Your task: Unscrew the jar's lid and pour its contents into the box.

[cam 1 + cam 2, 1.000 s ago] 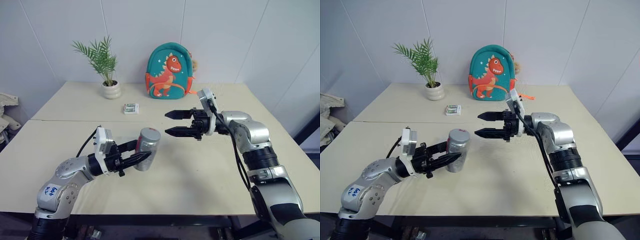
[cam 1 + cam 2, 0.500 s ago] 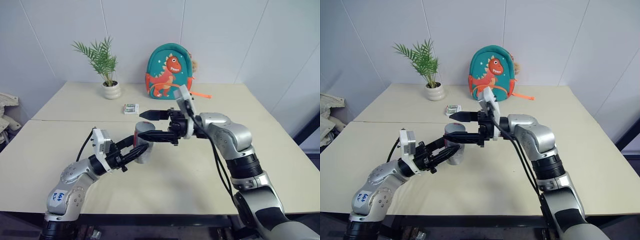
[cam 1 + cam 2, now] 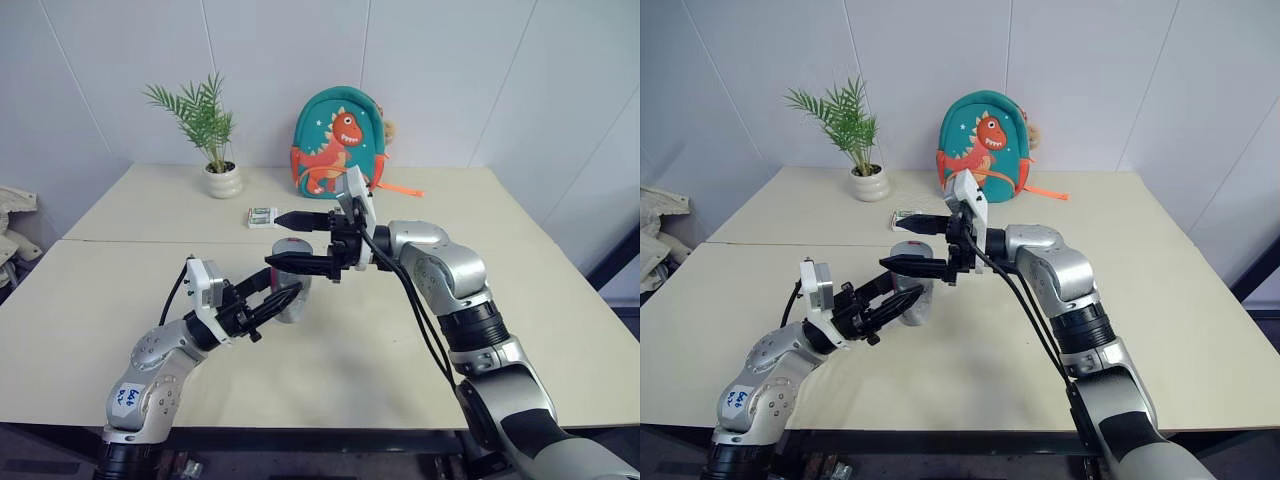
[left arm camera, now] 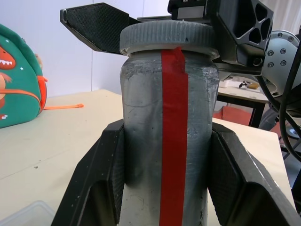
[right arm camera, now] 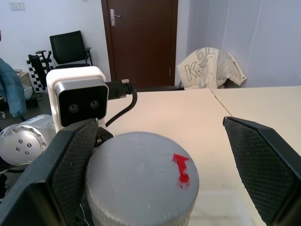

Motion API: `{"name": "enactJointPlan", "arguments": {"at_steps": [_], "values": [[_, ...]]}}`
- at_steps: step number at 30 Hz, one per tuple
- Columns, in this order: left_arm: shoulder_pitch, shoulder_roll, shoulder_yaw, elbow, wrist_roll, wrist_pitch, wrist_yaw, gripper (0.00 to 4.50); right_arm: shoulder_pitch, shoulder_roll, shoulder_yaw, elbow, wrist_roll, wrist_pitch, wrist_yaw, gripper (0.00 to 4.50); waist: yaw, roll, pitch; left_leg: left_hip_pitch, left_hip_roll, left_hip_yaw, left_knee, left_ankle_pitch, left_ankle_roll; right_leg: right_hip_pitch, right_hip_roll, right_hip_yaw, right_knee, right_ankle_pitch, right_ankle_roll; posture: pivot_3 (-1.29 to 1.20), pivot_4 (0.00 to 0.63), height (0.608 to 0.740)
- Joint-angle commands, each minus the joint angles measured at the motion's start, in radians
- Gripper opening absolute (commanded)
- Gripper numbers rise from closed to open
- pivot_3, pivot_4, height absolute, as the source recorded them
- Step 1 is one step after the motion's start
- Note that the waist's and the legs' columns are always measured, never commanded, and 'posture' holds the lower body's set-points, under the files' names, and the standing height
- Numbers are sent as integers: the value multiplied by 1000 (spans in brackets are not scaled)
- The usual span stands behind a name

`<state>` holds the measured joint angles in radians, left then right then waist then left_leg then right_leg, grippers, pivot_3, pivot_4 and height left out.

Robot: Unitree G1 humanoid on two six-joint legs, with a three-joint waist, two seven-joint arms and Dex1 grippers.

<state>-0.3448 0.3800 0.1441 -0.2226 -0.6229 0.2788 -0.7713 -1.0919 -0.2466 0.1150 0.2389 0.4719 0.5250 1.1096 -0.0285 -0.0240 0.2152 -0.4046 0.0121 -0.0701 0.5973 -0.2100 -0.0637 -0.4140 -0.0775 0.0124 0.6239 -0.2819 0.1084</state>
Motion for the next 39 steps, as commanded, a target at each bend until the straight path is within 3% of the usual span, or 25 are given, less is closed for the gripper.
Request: {"name": "enactJointPlan", "arguments": {"at_steps": [1, 17, 39], "values": [[-14, -2, 4, -30, -11, -24, -9, 1989, -22, -15, -30, -1, 12, -13, 12, 4472, 0, 0, 0, 0, 0, 0, 0, 0, 0, 0, 0, 0, 0, 0, 0, 0, 150, 740], [-23, -4, 6, -25, -15, -28, -6, 1989, -1, -106, -50, 53, 12, -15, 79, 4472, 0, 0, 0, 0, 0, 0, 0, 0, 0, 0, 0, 0, 0, 0, 0, 0, 150, 740], [-31, 1, 8, -16, -13, -26, -18, 1989, 13, -145, -81, 74, 54, 3, 145, 4472, 1, 0, 0, 0, 0, 0, 0, 0, 0, 0, 0, 0, 0, 0, 0, 0, 150, 740]]}}
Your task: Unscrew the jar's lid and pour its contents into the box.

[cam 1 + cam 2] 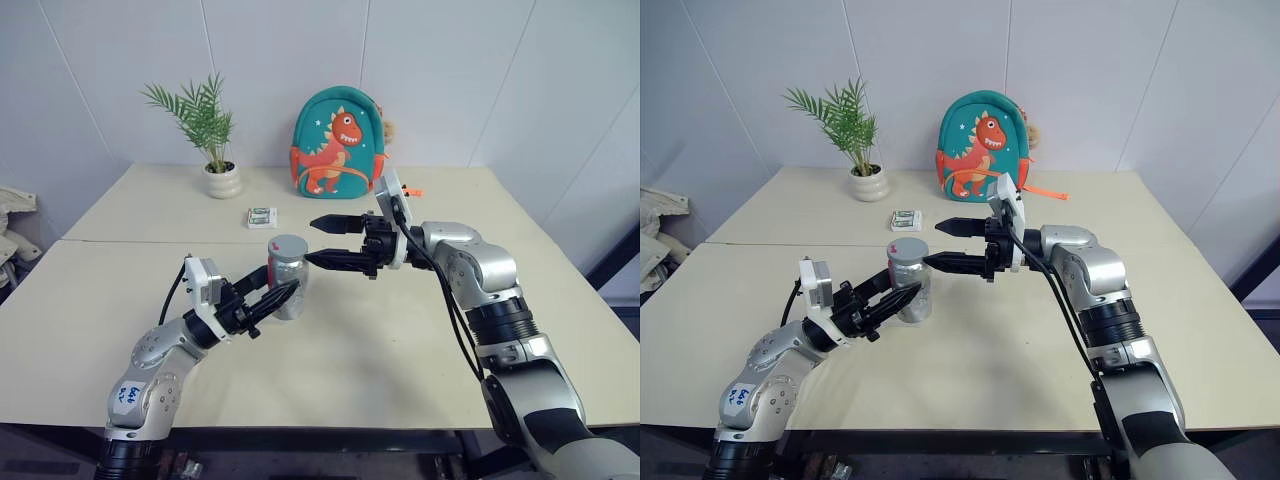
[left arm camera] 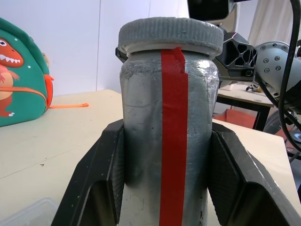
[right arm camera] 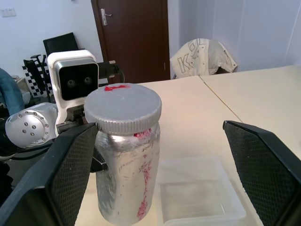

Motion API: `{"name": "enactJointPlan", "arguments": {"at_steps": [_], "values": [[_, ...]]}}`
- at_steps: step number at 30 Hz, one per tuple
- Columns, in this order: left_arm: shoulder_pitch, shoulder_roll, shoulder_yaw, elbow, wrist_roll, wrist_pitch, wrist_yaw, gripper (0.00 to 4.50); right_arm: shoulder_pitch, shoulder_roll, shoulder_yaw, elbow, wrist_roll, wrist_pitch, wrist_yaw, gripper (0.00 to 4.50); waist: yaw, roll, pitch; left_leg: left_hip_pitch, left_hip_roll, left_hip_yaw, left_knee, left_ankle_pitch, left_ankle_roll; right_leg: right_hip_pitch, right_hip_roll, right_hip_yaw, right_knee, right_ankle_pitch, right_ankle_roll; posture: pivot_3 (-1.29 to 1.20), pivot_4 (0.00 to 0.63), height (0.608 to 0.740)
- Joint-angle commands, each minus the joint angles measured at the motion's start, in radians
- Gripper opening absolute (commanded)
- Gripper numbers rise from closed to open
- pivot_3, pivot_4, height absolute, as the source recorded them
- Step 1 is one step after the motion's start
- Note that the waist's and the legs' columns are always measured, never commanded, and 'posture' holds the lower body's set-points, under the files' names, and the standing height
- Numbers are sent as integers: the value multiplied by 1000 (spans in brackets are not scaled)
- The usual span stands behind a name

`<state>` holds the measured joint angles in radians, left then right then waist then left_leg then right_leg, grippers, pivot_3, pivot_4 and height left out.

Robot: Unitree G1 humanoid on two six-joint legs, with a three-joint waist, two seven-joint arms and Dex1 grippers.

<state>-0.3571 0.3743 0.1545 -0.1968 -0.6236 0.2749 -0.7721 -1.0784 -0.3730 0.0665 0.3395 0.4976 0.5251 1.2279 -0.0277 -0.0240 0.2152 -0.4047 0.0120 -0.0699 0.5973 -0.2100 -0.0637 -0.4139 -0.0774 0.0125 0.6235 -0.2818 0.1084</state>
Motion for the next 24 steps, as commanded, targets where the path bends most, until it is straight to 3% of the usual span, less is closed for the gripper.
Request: {"name": "enactJointPlan", "arguments": {"at_steps": [1, 5, 24], "values": [[-18, 6, -2, -41, -12, -22, -19, 1989, 3, -22, -35, -34, 36, 11, 37, 4472, 1, 0, 0, 0, 0, 0, 0, 0, 0, 0, 0, 0, 0, 0, 0, 0, 150, 740], [-17, 8, 1, -41, -12, -20, -23, 1989, -2, -26, -77, -45, 127, 107, 76, 4472, 0, 0, 0, 0, 0, 0, 0, 0, 0, 0, 0, 0, 0, 0, 0, 0, 150, 740], [-24, 6, -11, -37, -8, -16, -29, 1989, -29, 95, 14, -47, 49, 48, 37, 4472, 0, 0, 0, 0, 0, 0, 0, 0, 0, 0, 0, 0, 0, 0, 0, 0, 150, 740]]}}
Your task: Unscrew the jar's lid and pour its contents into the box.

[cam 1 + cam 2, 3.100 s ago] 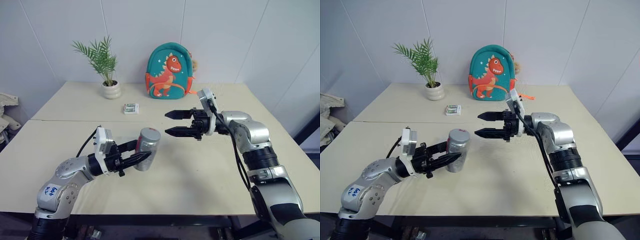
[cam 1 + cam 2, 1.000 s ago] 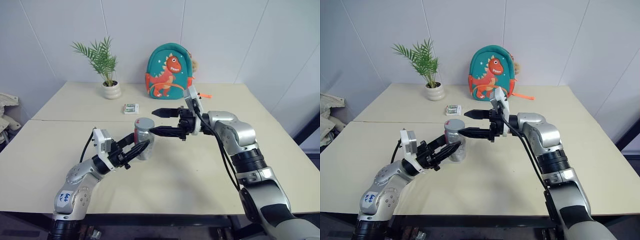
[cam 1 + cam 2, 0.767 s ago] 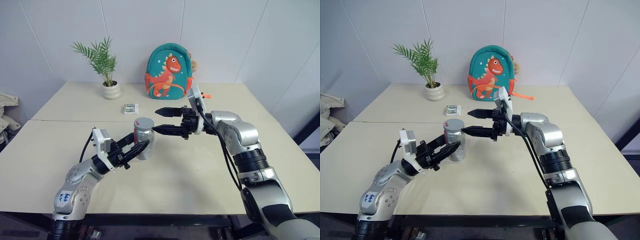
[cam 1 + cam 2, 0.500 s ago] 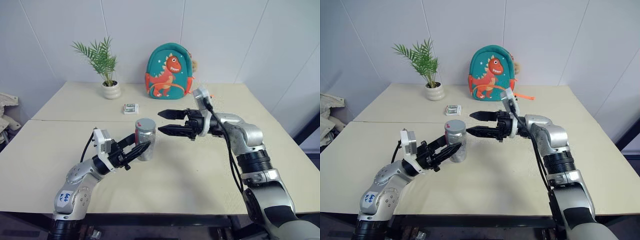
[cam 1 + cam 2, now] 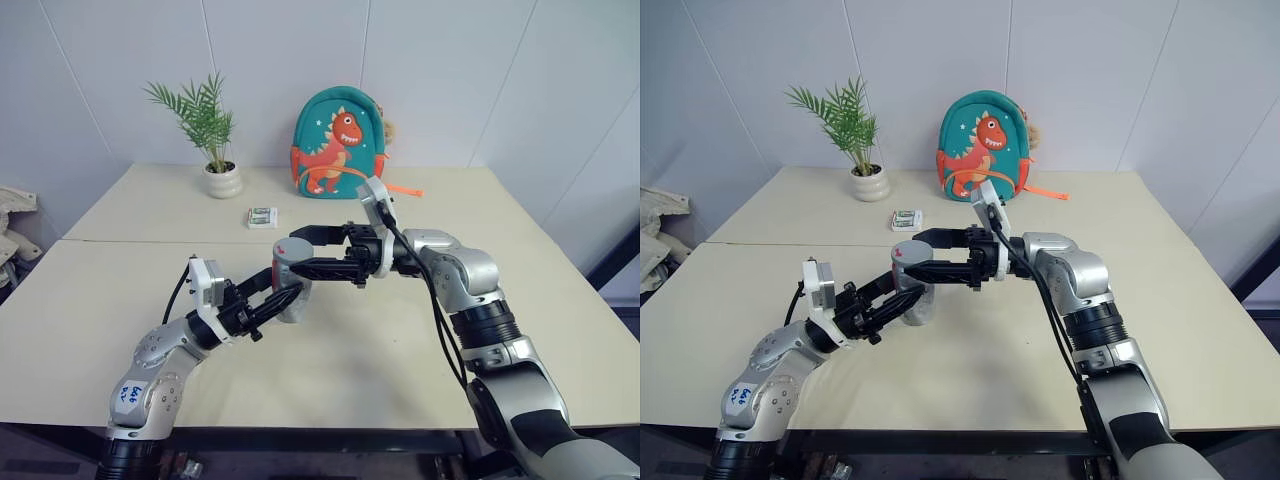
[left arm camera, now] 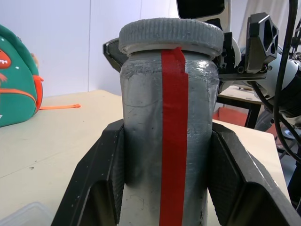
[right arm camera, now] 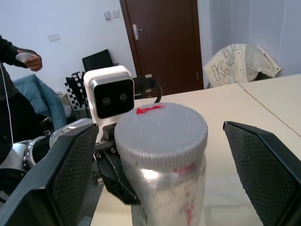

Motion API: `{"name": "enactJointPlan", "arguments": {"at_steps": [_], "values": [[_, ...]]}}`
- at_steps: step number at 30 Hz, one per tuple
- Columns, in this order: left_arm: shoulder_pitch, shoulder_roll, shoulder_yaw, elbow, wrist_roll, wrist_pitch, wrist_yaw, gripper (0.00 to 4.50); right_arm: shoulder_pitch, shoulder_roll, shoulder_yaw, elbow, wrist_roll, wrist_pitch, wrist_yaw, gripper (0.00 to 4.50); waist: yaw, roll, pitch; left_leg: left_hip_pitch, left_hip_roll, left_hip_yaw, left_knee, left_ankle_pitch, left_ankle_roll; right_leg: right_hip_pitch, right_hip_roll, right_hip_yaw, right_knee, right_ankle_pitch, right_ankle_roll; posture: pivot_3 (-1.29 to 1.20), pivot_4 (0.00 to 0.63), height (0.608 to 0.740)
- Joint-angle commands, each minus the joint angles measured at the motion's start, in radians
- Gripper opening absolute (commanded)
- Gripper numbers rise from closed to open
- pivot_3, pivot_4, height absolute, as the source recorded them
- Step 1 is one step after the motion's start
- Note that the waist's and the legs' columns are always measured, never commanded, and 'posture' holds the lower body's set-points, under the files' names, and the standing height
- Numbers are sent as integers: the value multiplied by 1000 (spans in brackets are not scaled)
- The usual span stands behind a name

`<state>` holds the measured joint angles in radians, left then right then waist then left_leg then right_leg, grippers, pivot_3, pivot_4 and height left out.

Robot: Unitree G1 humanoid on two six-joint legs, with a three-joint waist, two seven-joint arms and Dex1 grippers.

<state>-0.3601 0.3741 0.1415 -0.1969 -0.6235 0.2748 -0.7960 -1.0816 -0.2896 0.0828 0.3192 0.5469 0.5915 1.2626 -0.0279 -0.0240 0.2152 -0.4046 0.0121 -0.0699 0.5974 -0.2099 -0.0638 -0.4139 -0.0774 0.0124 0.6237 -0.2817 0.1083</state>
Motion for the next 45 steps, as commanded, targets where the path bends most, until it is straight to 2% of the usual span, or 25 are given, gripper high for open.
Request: {"name": "enactJointPlan", "arguments": {"at_steps": [1, 10, 13, 17, 24, 32, 36, 41, 45], "values": [[-21, 6, 2, -36, -8, -16, -5, 1989, -27, 15, -2, -27, 1, -20, 2, 4472, 0, 0, 0, 0, 0, 0, 0, 0, 0, 0, 0, 0, 0, 0, 0, 0, 150, 740], [-21, 5, 2, -33, -8, -16, -5, 1989, -27, 27, -10, -33, 4, -14, 2, 4472, 0, 0, 0, 0, 0, 0, 0, 0, 0, 0, 0, 0, 0, 0, 0, 0, 150, 740], [-23, 6, 0, -32, -9, -16, -8, 1989, -26, 32, -15, -36, 12, -12, 2, 3910, -1, 0, 0, 0, 0, 0, 0, 0, 0, 0, 0, 0, 0, 0, 0, 0, 150, 740], [-26, 9, -1, -30, -8, -12, -14, 1989, -26, 36, -17, -41, 17, -11, 8, 2581, 0, 0, 0, 0, 0, 0, 0, 0, 0, 0, 0, 0, 0, 0, 0, 0, 150, 740], [-21, 10, 2, -35, -10, -14, -13, 1989, -32, 47, -48, -57, 64, 30, -9, 2581, 0, 0, 0, 0, 0, 0, 0, 0, 0, 0, 0, 0, 0, 0, 0, 0, 150, 740], [-4, 25, 10, -42, -13, -10, -19, 1989, -85, 48, -217, -90, 248, 172, -115, 2581, 0, 0, 0, 0, 0, 0, 0, 0, 0, 0, 0, 0, 1, 0, 0, 0, 150, 740], [5, 39, 20, -53, -24, -4, -17, 1989, -54, -5, -271, -64, 174, 65, -218, 2581, 1, 0, 0, 0, 0, 0, 0, 0, 0, 0, 0, 0, -1, 0, 0, 0, 150, 740], [10, 60, 39, -69, -41, 8, -17, 1989, 96, -118, -209, 42, -147, -363, -324, 2581, 3, 0, 0, 0, 0, 0, 0, 0, 0, 0, 0, 0, -2, 0, 0, 0, 150, 740], [3, 71, 50, -74, -55, 20, -15, 1989, 193, -169, -230, 174, -231, -529, -363, 2581, 0, 0, 0, -1, 0, 2, -1, 0, 0, 0, 0, 2, -2, 0, 0, 0, 150, 740]]}}
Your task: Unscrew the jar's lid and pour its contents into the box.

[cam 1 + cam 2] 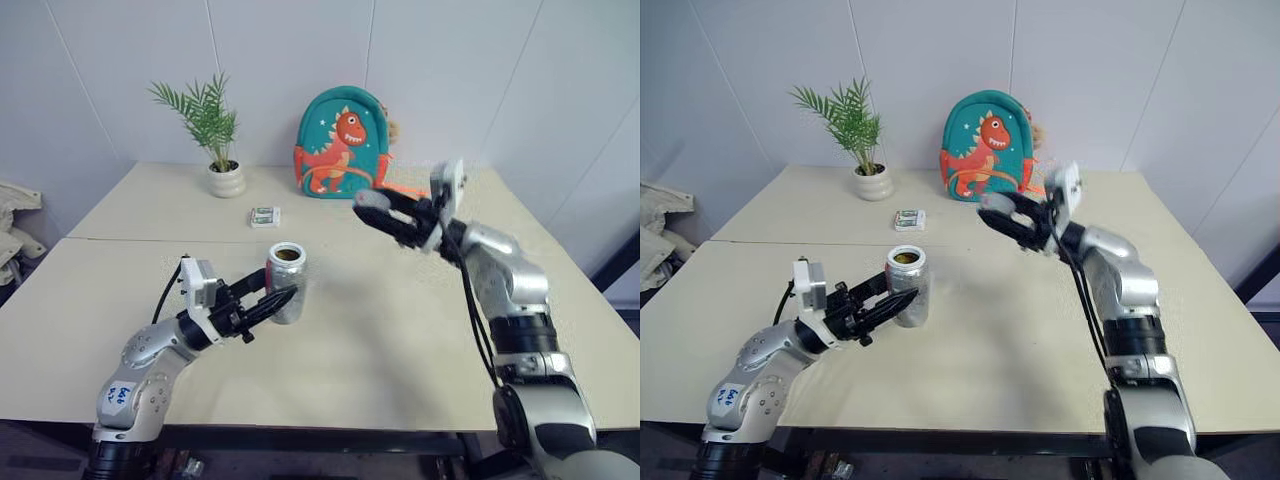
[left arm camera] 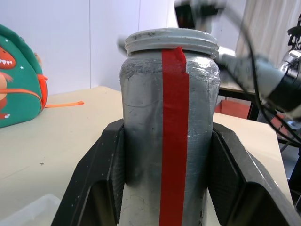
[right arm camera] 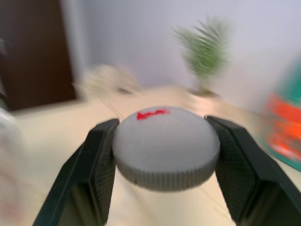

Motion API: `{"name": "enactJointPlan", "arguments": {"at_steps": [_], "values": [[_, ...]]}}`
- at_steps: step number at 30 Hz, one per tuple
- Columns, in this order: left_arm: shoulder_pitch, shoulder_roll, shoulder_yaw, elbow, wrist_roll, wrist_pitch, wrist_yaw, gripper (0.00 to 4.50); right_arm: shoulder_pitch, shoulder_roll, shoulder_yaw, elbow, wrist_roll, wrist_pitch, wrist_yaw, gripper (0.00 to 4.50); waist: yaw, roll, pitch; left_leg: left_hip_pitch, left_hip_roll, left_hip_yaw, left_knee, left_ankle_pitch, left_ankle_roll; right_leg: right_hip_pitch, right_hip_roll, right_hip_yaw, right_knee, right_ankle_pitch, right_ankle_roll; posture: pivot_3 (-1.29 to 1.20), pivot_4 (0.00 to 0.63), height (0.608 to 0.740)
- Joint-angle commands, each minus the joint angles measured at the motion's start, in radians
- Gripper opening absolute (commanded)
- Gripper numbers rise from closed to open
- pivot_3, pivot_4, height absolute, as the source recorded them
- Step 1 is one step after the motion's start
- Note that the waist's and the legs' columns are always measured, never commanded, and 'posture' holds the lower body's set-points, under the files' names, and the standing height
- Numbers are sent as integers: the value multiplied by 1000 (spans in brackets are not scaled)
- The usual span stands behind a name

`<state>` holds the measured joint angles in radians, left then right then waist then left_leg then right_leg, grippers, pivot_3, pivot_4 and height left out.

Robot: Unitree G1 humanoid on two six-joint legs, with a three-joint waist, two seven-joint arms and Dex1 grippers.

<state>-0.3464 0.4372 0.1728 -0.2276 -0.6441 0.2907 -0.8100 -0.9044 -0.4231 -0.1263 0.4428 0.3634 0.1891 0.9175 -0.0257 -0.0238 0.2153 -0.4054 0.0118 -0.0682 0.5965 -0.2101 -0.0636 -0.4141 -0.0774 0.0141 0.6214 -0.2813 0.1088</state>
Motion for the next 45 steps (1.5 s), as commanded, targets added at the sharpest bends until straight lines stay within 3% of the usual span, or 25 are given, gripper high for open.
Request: {"name": "enactJointPlan", "arguments": {"at_steps": [1, 9, 20, 21, 25, 26, 32, 40, 45], "values": [[-15, 9, 20, -43, -39, 10, 1, 1989, 34, -48, -19, 104, -74, -185, -23, 2581, -5, 0, 0, 0, 0, 1, 0, 0, 0, 0, 0, 1, 0, 0, 0, 0, 150, 740], [-66, 18, 22, -45, -84, 142, 82, 1989, 63, -59, -24, 502, -179, -407, -132, 2581, -6, 0, 0, 3, 0, 5, 1, 1, 0, 0, 1, 6, 1, 1, 1, 0, 150, 740], [-67, 47, 49, -70, -86, 167, 109, 1989, 57, -58, -62, 619, -164, -435, -123, 2581, -6, 0, 0, 5, 0, 9, 1, 1, 1, 0, 3, 14, 1, 2, 4, 0, 150, 740], [-61, 53, 49, -77, -79, 166, 111, 1989, 59, -54, -63, 616, -161, -432, -120, 3254, -6, 0, 0, 5, 0, 10, 1, 0, 1, 0, 3, 15, 1, 2, 4, 0, 150, 740], [-51, 60, 47, -94, -15, 134, 156, 1989, 65, -41, -63, 590, -150, -426, -100, 4481, -7, 0, 0, 7, 0, 13, 1, 0, 1, 0, 4, 18, 0, 3, 5, 0, 150, 740], [-52, 55, 45, -97, 1, 131, 179, 1989, 61, -41, -64, 576, -145, -420, -95, 4481, -7, 0, 0, 7, 1, 13, 1, 0, 1, 0, 4, 19, 0, 3, 5, 0, 150, 740], [-66, 50, 49, -115, 28, 150, 269, 1989, 80, -45, -50, 373, -98, -332, -22, 4481, -7, 0, 0, 7, 1, 14, 1, 0, 1, 0, 4, 20, 0, 4, 6, 0, 150, 740], [-89, 93, 132, -143, -92, 217, 273, 1989, 169, -149, 99, -372, 79, -38, 277, 4481, -4, 0, 0, 7, 2, 14, 1, -1, 1, 0, 5, 19, 0, 4, 6, 0, 150, 740], [-144, 118, 222, -89, -174, 198, 231, 1989, 140, -180, 116, -512, 155, 45, 344, 4481, -2, 0, 0, 7, 2, 14, 3, -2, 2, 0, 5, 19, -1, 4, 6, 0, 150, 740]]}}
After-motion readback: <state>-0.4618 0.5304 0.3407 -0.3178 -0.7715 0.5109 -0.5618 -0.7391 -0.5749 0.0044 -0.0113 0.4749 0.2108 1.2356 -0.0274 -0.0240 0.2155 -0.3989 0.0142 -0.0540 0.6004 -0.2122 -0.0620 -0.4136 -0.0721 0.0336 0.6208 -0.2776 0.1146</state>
